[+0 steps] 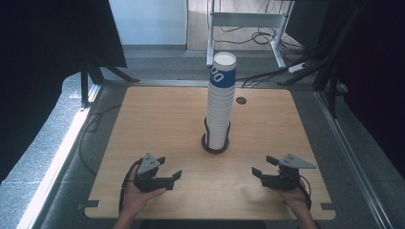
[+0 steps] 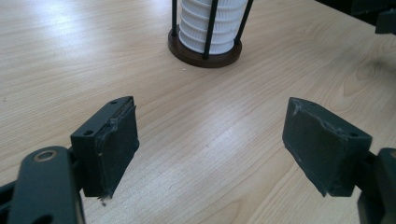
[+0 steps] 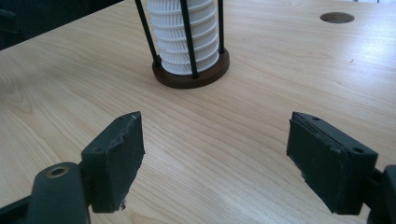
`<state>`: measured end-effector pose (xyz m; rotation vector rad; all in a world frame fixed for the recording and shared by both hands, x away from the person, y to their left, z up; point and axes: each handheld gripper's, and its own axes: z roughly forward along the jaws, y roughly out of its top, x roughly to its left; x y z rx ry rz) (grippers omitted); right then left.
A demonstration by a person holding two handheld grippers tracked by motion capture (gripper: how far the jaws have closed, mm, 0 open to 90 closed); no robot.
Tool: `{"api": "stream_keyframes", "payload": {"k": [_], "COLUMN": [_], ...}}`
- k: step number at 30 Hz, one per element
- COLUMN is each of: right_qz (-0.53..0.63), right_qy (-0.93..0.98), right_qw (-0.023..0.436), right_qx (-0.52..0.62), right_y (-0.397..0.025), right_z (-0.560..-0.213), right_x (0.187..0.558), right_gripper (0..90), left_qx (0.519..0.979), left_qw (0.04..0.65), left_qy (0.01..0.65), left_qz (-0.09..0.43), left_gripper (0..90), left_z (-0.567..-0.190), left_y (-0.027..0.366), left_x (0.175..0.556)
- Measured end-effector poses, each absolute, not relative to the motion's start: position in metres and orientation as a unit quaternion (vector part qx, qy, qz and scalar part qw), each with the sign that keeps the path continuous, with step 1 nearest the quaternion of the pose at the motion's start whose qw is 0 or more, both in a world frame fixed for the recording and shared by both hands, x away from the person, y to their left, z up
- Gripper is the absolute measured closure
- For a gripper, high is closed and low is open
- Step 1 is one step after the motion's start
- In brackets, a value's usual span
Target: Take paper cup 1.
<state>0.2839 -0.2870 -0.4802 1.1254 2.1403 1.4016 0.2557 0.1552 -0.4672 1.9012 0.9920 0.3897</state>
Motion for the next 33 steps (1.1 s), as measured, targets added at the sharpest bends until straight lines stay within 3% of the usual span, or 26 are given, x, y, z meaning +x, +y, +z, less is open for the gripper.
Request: {"api": "stream_keyframes", "payload": {"k": [16, 20, 23, 33], "right_qz": [0.505, 0.506, 0.513, 0.516], "right_qy": [0.753, 0.752, 0.746, 0.746], "right_qw": [0.158, 0.160, 0.152, 0.168], "right_qx": [0.392, 0.391, 0.397, 0.386], "right_y": [-0.279, -0.281, -0.284, -0.283], "right_z": [-0.478, -0.479, -0.481, -0.472], "right_x": [0.285, 0.285, 0.285, 0.280], "right_gripper": [20.1, 20.5, 20.7, 20.7], "left_qx": [0.747, 0.750, 0.740, 0.744], "left_qw": [0.503, 0.498, 0.508, 0.503], "left_qy": [0.401, 0.391, 0.395, 0.404], "left_qz": [0.169, 0.190, 0.197, 0.173], "left_gripper": [18.6, 23.2, 32.4, 30.5], "left_z": [-0.455, -0.448, -0.447, -0.439], "left_y": [0.168, 0.163, 0.161, 0.146], "left_x": [0.253, 0.251, 0.250, 0.257]}}
